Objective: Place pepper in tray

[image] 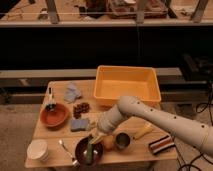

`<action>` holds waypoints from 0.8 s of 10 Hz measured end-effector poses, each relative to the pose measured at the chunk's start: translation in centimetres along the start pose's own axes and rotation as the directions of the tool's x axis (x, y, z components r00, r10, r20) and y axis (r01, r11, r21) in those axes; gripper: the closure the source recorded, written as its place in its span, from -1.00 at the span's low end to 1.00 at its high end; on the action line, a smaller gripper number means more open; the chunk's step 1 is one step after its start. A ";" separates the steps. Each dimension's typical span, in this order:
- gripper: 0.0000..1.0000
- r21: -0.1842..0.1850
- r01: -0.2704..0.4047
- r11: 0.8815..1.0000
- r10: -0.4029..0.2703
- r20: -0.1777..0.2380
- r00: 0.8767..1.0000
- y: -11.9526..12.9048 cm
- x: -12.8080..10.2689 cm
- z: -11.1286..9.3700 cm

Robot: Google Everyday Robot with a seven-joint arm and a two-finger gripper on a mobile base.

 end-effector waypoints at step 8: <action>1.00 0.037 0.025 0.999 -0.024 -0.029 0.999 -0.2 0.1 -1.1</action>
